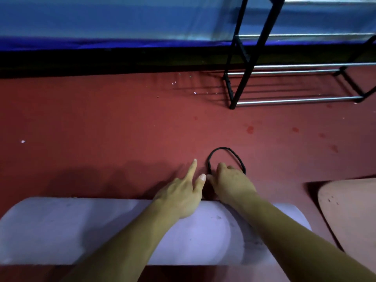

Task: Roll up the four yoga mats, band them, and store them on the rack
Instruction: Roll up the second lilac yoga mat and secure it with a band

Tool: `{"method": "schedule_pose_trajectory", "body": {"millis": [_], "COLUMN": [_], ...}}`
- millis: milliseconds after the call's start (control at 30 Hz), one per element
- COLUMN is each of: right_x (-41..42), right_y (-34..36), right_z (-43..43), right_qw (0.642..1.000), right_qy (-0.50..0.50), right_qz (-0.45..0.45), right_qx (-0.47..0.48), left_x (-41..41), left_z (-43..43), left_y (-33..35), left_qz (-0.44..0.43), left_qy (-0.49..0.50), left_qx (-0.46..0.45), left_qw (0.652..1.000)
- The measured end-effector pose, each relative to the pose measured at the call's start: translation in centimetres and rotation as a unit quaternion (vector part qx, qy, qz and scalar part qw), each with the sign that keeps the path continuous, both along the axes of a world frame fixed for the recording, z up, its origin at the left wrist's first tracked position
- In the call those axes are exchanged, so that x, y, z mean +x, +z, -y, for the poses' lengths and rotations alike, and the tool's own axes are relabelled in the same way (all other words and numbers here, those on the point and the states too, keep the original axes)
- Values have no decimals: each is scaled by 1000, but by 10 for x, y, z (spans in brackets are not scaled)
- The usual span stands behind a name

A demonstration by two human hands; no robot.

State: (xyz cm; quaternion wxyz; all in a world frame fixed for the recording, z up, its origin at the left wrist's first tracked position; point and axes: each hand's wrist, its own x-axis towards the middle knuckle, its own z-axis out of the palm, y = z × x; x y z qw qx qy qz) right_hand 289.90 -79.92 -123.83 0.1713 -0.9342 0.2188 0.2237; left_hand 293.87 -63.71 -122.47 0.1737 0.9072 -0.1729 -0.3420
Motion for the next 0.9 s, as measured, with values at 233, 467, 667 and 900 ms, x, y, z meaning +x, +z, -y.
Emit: {"method": "schedule_pose_trajectory", "body": {"millis": [233,467,667,900], "right_x": [20,1,-62,-155], "right_y": [-20,-5,38,52], "right_z": [11,20,22,14], "right_qw": [994,995,972,955], "right_qy": [73,50,107,107], "right_qz": [-38,20,159,269], "right_qx": [-64,78,137,63], "left_x": [-1,-3,-22,-44], "left_z": [-1,-4,-12,-21], "left_y": [-3,-4,7,23], "left_qz": [16,34,59,57], "left_qy": [-6,-8,-22,-98], "left_qx": [-6,-29,-41,-39], "left_qw": [1000,999,997,993]}}
